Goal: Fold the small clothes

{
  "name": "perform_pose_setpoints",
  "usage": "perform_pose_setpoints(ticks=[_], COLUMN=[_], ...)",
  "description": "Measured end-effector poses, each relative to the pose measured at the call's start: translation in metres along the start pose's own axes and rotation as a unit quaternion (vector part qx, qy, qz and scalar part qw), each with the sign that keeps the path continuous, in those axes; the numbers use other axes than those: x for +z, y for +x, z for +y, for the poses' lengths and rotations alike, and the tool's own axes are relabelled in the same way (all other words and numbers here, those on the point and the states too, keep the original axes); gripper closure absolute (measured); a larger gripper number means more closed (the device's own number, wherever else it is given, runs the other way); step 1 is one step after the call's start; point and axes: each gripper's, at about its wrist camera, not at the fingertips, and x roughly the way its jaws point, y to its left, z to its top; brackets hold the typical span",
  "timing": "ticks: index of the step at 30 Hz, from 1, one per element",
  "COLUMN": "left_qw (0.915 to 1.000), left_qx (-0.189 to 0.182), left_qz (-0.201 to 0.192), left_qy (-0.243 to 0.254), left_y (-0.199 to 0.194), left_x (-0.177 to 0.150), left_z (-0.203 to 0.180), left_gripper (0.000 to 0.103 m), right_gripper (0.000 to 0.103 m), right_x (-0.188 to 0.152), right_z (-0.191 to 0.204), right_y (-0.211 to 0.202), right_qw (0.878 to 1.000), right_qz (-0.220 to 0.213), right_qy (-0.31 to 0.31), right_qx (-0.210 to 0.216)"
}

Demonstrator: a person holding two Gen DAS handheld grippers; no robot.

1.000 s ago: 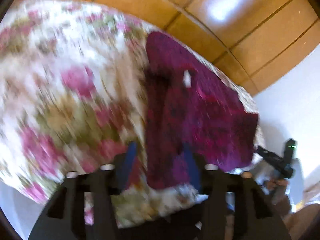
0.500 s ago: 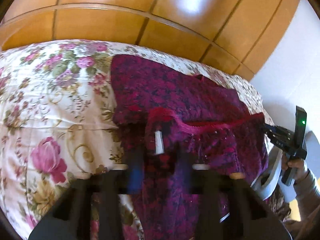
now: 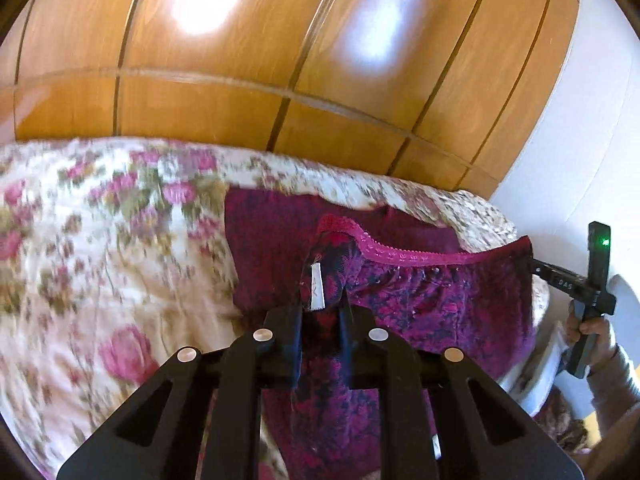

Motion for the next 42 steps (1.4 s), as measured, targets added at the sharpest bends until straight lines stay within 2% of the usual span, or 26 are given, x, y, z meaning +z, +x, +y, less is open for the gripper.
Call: perform_pose_setpoints(ticks=[7,16,22,28,32,33,34,35,37,38,40,42], left_qw=[0.9992,0.9974,0.9941,0.9867,0.9850,0.9842,0.9840,0.9847,0.9864,0.9874,0.9857,0.9881], left_qx=[0.031,0.071,0.099,0.128,0.142,0.147,0.147,0.141,0.130,0.125,0.138,0.111], left_qz=[-0.023,0.010,0.038,0.096,0.095,0.097,0.100,0.099,0.089,0.077,0.063,0.055], left_qy=[0.010,-0.011,-0.023,-0.032,-0.023,-0.018,-0.018,-0.026,-0.047,-0.059,-0.074,-0.091], left_y=[0.040,0.118,0.166,0.221,0.227,0.227,0.226,0.222,0.210,0.198,0.178,0.154], left_x=[0.050,0.089,0.097,0.083,0.080,0.080,0.080,0.082,0.085,0.085,0.080,0.065], left_z=[0.005,0.031,0.049,0.075,0.071,0.069,0.068,0.070,0.073,0.073,0.075,0.080], left_gripper=[0.090,0.090,0.090,0.090,0.088,0.086,0.086,0.082,0.072,0.060,0.037,0.037], right_gripper=[0.086,0.086,0.086,0.085,0.082,0.082,0.074,0.069,0.049,0.047,0.038,0.032], right_x=[0.043,0.076,0.083,0.072,0.070,0.070,0.070,0.070,0.072,0.071,0.066,0.053], right_z=[-0.005,-0.020,-0.028,-0.046,-0.051,-0.051,-0.053,-0.055,-0.060,-0.063,-0.068,-0.076], right_y=[0.034,0.119,0.172,0.227,0.240,0.241,0.240,0.238,0.223,0.210,0.191,0.171], right_qw=[1.000,0.998,0.995,0.990,0.989,0.989,0.988,0.988,0.989,0.990,0.990,0.989], right_qz=[-0.023,-0.003,0.020,0.079,0.092,0.097,0.098,0.099,0.087,0.076,0.068,0.064], right_qy=[0.012,0.039,0.037,0.053,0.059,0.059,0.064,0.071,0.091,0.104,0.118,0.133], right_qx=[-0.016,-0.055,-0.091,-0.101,-0.099,-0.097,-0.097,-0.097,-0.082,-0.066,-0.047,-0.028])
